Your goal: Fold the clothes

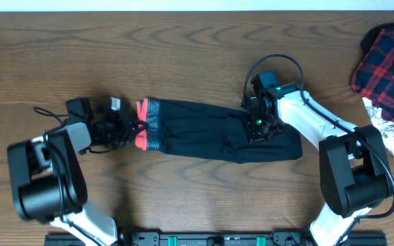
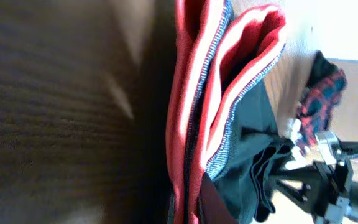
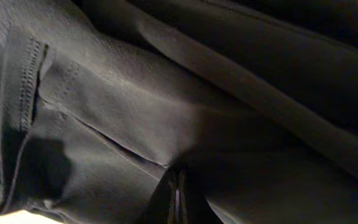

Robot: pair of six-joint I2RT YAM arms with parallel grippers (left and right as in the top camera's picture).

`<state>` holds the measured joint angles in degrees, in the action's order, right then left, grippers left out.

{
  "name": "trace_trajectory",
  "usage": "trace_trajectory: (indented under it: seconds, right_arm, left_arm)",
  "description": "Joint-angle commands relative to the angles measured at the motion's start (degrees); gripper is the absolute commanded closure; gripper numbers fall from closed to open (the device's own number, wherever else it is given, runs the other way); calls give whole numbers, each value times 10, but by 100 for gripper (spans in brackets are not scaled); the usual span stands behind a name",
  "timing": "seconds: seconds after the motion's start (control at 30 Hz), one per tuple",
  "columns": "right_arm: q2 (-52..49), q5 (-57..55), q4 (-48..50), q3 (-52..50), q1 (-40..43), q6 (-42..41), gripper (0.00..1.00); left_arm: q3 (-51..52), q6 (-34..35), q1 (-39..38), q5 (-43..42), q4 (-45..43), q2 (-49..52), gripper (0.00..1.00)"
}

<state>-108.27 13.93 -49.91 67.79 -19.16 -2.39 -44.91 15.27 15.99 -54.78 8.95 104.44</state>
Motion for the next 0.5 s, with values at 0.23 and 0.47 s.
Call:
trace_trajectory:
  seconds: [0.23, 0.47]
  right_arm:
    - [20, 4, 17, 4, -3, -3, 99]
    - [83, 3, 24, 19, 12, -10, 99]
  left_arm:
    - [-2, 12, 1, 190, 41, -141, 94]
    - [-3, 15, 25, 200, 41, -169, 94]
